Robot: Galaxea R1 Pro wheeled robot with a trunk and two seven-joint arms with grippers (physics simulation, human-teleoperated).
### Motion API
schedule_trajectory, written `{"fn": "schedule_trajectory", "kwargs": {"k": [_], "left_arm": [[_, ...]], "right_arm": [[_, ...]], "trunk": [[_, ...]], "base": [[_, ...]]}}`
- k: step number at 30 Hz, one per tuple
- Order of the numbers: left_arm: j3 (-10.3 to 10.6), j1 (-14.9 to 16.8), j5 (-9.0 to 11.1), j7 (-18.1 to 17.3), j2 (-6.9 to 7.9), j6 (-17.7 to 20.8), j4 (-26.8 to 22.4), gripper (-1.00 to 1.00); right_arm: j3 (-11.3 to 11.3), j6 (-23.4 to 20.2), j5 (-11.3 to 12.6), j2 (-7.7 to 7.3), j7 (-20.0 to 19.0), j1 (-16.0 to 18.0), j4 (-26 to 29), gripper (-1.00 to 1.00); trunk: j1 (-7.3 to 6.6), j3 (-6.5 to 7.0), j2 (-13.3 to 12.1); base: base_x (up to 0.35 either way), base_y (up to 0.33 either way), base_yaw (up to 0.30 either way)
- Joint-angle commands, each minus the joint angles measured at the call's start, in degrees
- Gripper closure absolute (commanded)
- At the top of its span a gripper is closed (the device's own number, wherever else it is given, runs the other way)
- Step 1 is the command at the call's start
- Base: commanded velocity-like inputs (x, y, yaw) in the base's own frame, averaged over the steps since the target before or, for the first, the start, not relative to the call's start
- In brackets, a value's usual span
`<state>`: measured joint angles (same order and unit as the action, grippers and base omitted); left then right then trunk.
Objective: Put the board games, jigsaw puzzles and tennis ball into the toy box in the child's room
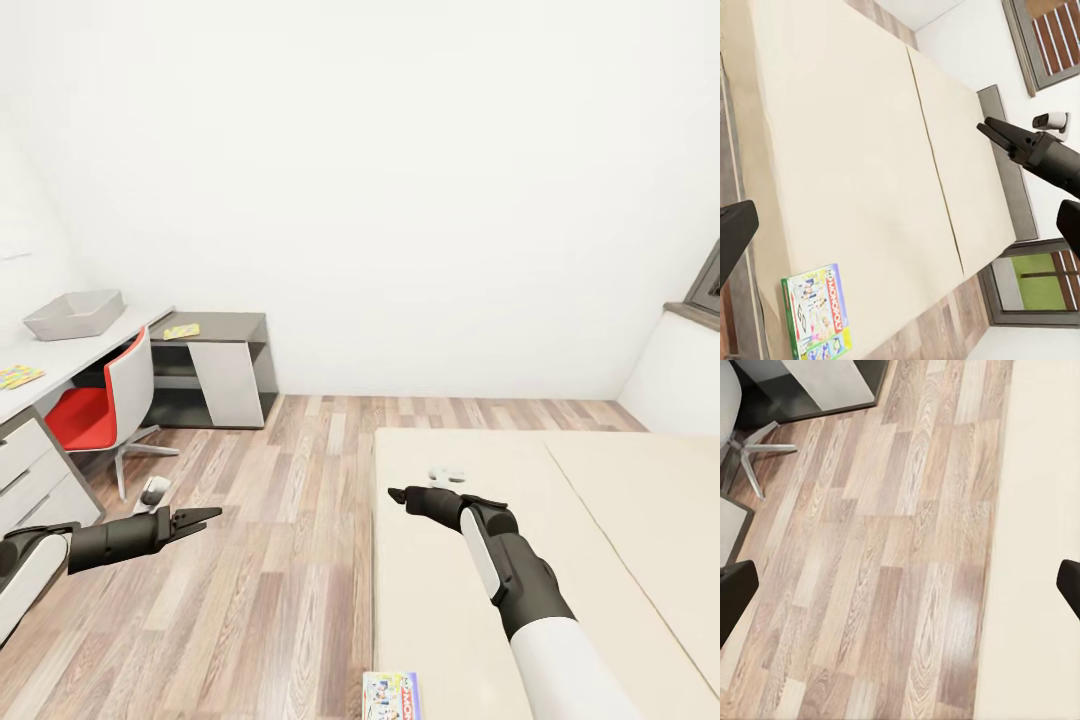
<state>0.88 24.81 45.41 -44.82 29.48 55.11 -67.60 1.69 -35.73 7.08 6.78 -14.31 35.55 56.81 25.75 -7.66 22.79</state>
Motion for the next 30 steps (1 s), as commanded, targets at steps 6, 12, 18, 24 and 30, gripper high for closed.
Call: {"fn": "schedule_trajectory", "kwargs": {"k": [6, 12, 18, 24, 30], "left_arm": [[0.08, 0.06, 0.12, -0.09, 0.06, 0.18, 0.01, -1.00], [0.07, 0.06, 0.12, -0.09, 0.09, 0.18, 0.01, -1.00], [0.06, 0.06, 0.12, -0.09, 0.13, 0.18, 0.01, -1.00], [0.04, 0.06, 0.12, -0.09, 0.13, 0.18, 0.01, -1.00], [0.01, 0.06, 0.12, -0.09, 0.14, 0.18, 0.01, -1.00]], "right_arm": [[0.20, -0.42, 0.46, 0.05, -0.21, 0.05, 0.05, -1.00], [0.31, -0.40, 0.55, 0.00, -0.35, 0.05, 0.05, -1.00], [0.33, -0.39, 0.56, -0.02, -0.37, 0.05, 0.05, -1.00], [0.33, -0.39, 0.56, -0.02, -0.37, 0.05, 0.06, -1.00], [0.40, -0.39, 0.56, -0.02, -0.37, 0.05, 0.05, -1.00]], "trunk": [[0.04, -0.13, 0.13], [0.04, -0.13, 0.13], [0.04, -0.13, 0.13], [0.04, -0.13, 0.13], [0.04, -0.13, 0.13]], "base": [[0.000, 0.000, 0.000], [0.000, 0.000, 0.000], [0.000, 0.000, 0.000], [0.000, 0.037, 0.000], [0.000, 0.150, 0.000]]}}
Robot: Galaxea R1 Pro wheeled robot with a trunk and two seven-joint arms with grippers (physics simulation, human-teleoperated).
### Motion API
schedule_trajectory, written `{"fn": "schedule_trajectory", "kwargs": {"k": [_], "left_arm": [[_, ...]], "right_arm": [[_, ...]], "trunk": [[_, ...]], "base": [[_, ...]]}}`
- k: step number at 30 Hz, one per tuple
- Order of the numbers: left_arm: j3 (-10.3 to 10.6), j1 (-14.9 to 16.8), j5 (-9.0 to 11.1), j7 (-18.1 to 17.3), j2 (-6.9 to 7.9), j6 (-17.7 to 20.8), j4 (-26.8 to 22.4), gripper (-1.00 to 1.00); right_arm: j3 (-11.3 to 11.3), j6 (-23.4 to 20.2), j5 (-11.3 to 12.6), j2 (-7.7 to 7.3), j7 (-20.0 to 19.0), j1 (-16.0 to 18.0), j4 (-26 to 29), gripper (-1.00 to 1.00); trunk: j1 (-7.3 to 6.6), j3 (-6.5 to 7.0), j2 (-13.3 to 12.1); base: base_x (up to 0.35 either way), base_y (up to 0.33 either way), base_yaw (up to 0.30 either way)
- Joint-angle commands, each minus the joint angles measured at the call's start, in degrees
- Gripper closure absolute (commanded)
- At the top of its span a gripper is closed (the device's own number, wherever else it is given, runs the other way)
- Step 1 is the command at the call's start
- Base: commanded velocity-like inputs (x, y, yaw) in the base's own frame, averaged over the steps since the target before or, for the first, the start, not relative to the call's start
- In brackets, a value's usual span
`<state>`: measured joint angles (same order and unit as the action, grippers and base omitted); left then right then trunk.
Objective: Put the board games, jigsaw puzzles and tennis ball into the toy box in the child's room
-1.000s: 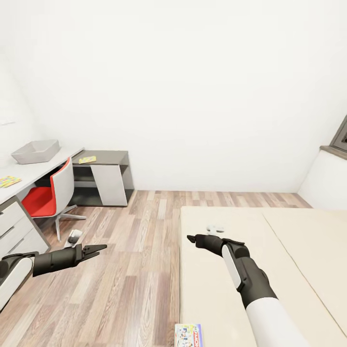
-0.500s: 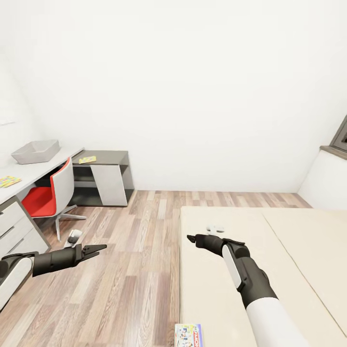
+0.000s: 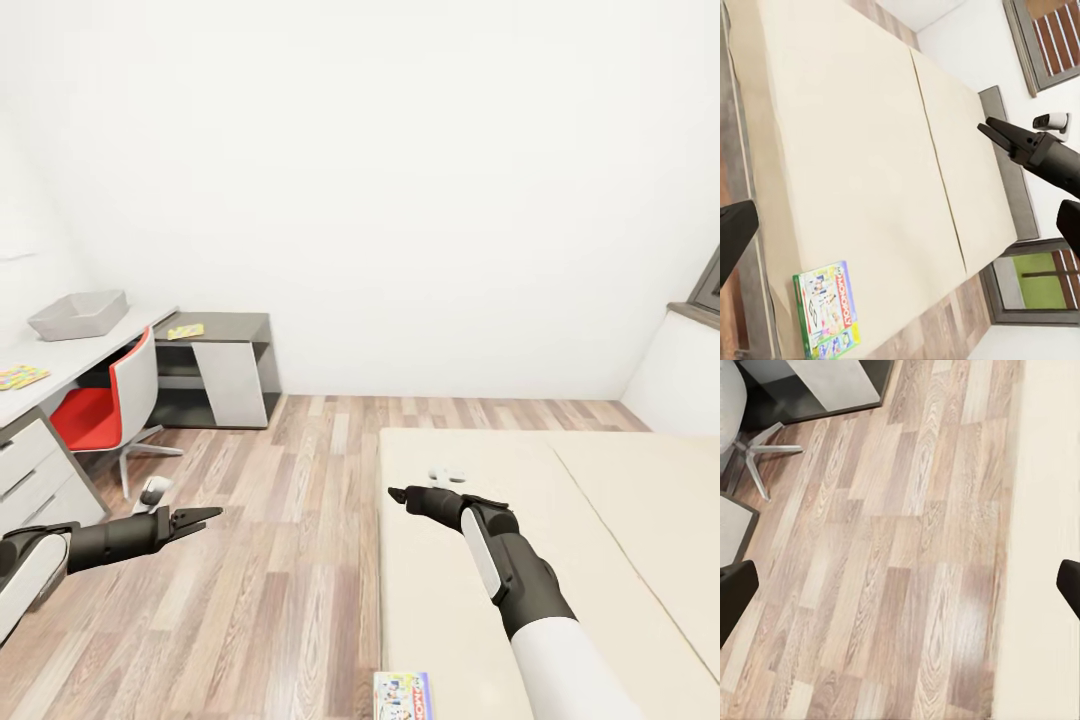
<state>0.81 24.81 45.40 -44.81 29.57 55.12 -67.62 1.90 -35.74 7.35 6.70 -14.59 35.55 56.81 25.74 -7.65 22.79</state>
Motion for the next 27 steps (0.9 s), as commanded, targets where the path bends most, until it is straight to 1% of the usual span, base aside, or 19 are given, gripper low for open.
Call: {"fn": "schedule_trajectory", "kwargs": {"k": [1, 9, 27], "left_arm": [[0.08, 0.08, 0.13, -0.10, 0.05, 0.17, 0.03, -1.00], [0.07, 0.06, 0.13, -0.10, 0.05, 0.17, 0.03, -1.00], [0.07, 0.07, 0.13, -0.10, 0.05, 0.17, 0.03, -1.00]], "right_arm": [[0.20, -0.38, 0.30, 0.06, -0.09, 0.05, 0.06, -1.00], [0.21, -0.38, 0.21, 0.12, -0.09, 0.05, 0.06, -1.00], [0.21, -0.30, 0.30, 0.06, -0.09, 0.05, 0.06, -1.00]], "trunk": [[0.04, -0.13, 0.13], [0.04, -0.13, 0.13], [0.04, -0.13, 0.13]], "base": [[0.000, 0.175, 0.000], [0.000, 0.148, 0.000], [0.000, 0.007, 0.000]]}}
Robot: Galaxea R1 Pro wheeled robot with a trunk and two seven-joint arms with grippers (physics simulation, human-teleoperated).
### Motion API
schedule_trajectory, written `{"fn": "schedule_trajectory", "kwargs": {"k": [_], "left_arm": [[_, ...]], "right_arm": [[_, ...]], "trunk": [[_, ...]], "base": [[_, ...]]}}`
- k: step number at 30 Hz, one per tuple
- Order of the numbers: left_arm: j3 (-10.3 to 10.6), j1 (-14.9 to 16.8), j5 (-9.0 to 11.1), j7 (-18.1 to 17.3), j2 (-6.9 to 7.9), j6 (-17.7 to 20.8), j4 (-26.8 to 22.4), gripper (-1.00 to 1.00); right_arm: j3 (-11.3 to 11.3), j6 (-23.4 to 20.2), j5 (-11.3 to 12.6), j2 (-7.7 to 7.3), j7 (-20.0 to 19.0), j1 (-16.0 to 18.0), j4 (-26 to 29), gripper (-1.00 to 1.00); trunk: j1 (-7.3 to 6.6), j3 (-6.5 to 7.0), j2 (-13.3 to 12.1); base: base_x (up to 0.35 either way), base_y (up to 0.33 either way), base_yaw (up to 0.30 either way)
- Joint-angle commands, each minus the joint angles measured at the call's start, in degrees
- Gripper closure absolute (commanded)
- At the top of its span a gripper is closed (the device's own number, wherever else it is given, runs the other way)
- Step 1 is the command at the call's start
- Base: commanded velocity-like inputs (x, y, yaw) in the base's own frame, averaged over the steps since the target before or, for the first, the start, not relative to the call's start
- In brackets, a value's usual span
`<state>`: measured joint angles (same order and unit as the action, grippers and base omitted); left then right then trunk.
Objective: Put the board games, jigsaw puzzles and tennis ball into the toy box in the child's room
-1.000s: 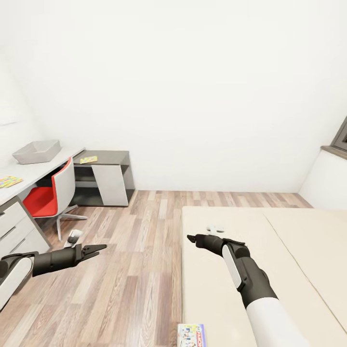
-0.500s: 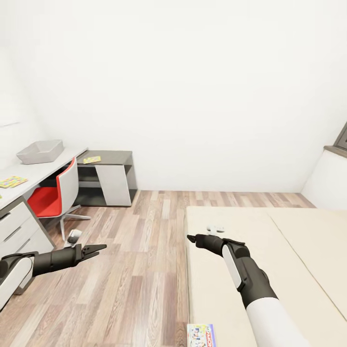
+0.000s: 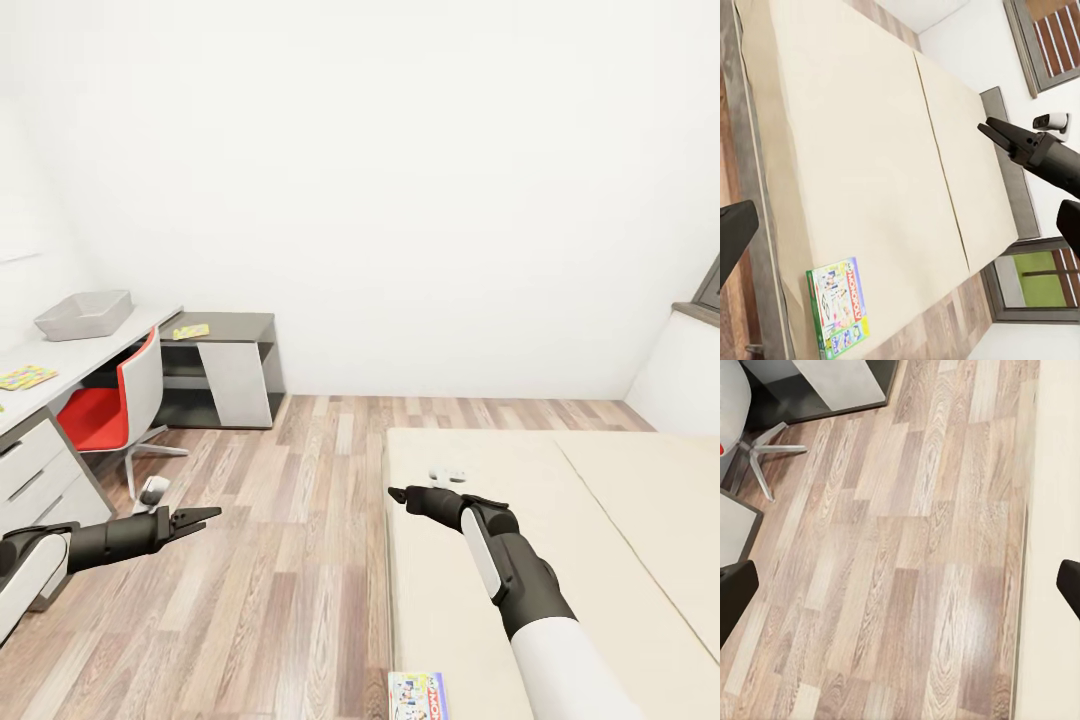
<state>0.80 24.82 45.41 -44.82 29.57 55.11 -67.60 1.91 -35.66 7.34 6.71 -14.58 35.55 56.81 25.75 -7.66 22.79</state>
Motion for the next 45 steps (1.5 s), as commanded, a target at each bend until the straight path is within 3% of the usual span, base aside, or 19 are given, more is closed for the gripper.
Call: {"fn": "schedule_trajectory", "kwargs": {"k": [1, 26, 45], "left_arm": [[0.08, 0.06, 0.12, -0.09, 0.05, 0.17, 0.01, -1.00], [0.08, 0.07, 0.13, -0.10, 0.05, 0.17, 0.01, -1.00], [-0.70, 0.05, 0.12, -0.18, 0.05, 0.17, 0.01, -1.00]], "right_arm": [[0.20, -0.37, 0.30, 0.06, -0.10, 0.05, 0.05, -1.00], [0.20, -0.37, 0.28, 0.06, -0.10, 0.05, 0.05, -1.00], [0.20, -0.37, 0.30, 0.06, -0.10, 0.05, 0.05, -1.00]], "trunk": [[0.04, -0.13, 0.13], [0.04, -0.13, 0.13], [0.04, -0.13, 0.13]], "base": [[0.000, 0.000, 0.000], [0.000, 0.051, 0.000], [0.000, 0.198, 0.000]]}}
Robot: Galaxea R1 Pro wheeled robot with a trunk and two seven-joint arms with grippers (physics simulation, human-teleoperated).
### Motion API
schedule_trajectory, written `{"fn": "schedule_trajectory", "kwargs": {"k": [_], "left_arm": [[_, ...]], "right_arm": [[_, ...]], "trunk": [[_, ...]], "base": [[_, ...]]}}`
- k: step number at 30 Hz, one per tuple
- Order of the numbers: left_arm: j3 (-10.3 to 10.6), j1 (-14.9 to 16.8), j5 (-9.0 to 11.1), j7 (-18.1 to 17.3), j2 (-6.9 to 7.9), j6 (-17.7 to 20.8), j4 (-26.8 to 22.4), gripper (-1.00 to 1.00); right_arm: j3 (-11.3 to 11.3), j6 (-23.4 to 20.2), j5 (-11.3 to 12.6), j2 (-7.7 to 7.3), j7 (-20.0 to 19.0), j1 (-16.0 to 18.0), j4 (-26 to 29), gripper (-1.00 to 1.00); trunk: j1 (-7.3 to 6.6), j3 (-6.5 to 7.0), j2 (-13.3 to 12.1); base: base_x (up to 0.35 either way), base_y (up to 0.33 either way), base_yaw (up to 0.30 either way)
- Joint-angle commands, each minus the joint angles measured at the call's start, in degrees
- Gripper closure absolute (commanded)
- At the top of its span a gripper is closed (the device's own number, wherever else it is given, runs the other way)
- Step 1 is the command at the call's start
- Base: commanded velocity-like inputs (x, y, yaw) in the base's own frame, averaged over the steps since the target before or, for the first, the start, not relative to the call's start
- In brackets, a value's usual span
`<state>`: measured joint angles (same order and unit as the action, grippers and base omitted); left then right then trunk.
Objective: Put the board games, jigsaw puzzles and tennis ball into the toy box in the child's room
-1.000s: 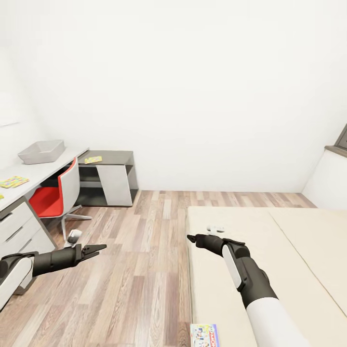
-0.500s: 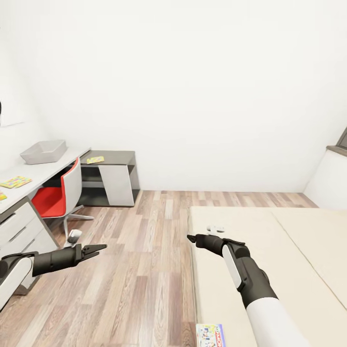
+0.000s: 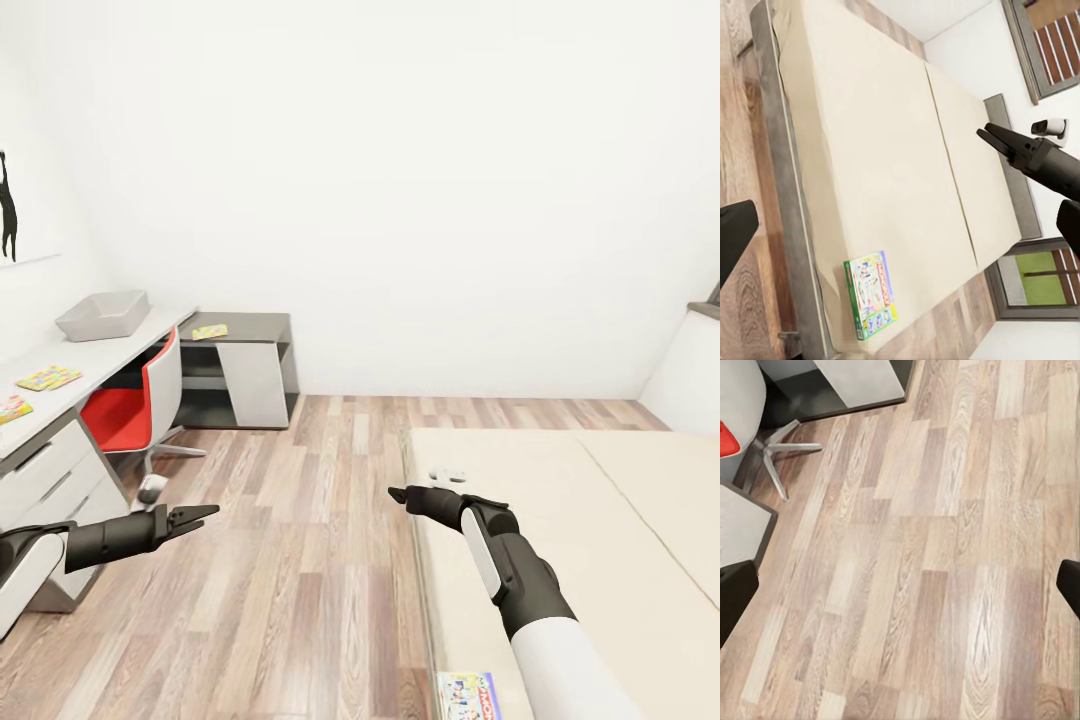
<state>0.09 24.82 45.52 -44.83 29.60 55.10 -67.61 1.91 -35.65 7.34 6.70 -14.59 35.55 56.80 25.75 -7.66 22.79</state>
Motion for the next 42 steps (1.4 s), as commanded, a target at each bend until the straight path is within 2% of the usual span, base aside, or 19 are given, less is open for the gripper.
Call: {"fn": "schedule_trajectory", "kwargs": {"k": [1, 16, 29, 42], "left_arm": [[0.00, 0.07, 0.01, -0.17, 0.02, 0.19, 0.03, -1.00], [0.00, 0.05, 0.01, -0.11, 0.02, 0.19, 0.03, -1.00], [-0.78, 0.05, 0.01, -0.12, 0.02, 0.19, 0.03, -1.00], [-0.80, 0.05, 0.01, -0.17, 0.02, 0.19, 0.03, -1.00]], "right_arm": [[0.20, -0.39, 0.27, 0.06, -0.09, 0.05, 0.06, -1.00], [0.20, -0.39, 0.24, 0.06, -0.09, 0.05, 0.06, -1.00], [0.20, -0.39, 0.25, 0.06, -0.09, 0.05, 0.06, -1.00], [0.20, -0.39, 0.30, 0.06, -0.09, 0.05, 0.06, -1.00]], "trunk": [[0.04, -0.13, 0.13], [0.04, -0.13, 0.13], [0.04, -0.13, 0.13], [0.04, -0.13, 0.13]], "base": [[0.000, 0.212, 0.000], [0.005, 0.211, 0.000], [0.201, 0.202, 0.000], [0.021, 0.281, -0.015]]}}
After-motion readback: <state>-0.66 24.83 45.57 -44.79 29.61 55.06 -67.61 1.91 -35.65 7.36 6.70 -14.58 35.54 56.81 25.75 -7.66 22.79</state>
